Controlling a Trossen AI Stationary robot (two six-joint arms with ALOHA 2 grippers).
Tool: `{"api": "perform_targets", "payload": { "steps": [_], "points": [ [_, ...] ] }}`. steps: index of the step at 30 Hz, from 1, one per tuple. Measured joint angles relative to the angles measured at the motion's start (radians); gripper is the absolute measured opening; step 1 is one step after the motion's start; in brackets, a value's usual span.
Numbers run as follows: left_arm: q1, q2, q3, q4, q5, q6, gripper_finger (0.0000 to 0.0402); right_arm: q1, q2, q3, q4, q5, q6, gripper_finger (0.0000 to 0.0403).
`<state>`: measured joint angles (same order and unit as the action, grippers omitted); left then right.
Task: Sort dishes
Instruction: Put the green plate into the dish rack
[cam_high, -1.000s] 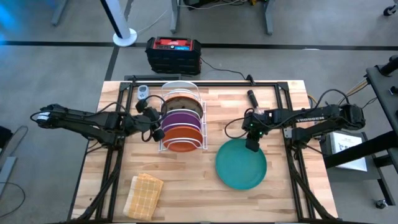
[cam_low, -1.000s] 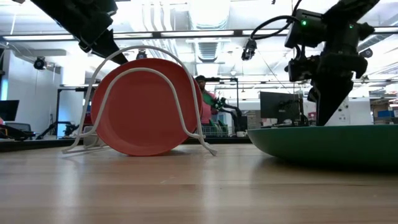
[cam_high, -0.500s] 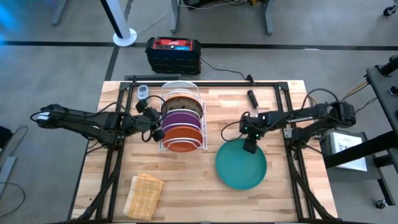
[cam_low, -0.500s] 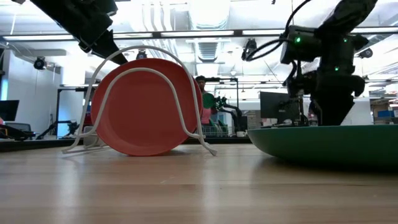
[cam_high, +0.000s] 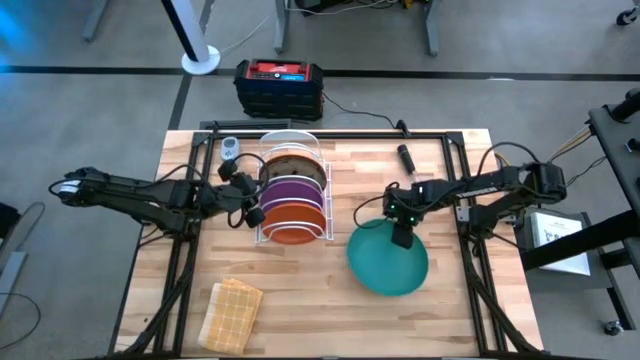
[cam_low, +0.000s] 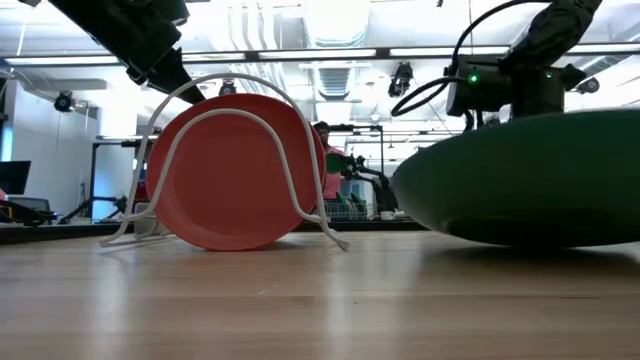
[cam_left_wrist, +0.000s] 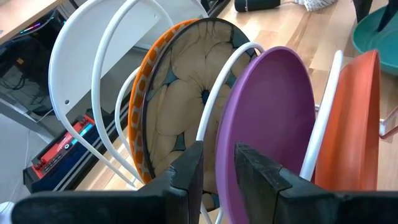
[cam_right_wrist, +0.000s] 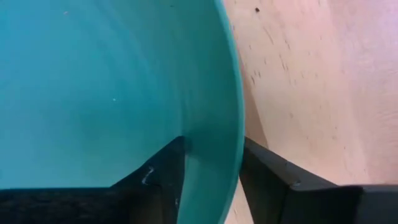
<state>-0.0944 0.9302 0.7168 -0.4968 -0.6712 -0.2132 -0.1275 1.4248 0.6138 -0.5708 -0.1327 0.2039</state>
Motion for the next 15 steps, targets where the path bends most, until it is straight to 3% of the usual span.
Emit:
{"api": "perform_targets", "payload": {
  "steps": [15],
  "points": [
    [0.000, 0.000, 0.000, 0.000, 0.000, 0.000, 0.0079, 0.001, -0.052, -0.001, 0.014, -0.048, 0.005, 0.0009]
  ]
}}
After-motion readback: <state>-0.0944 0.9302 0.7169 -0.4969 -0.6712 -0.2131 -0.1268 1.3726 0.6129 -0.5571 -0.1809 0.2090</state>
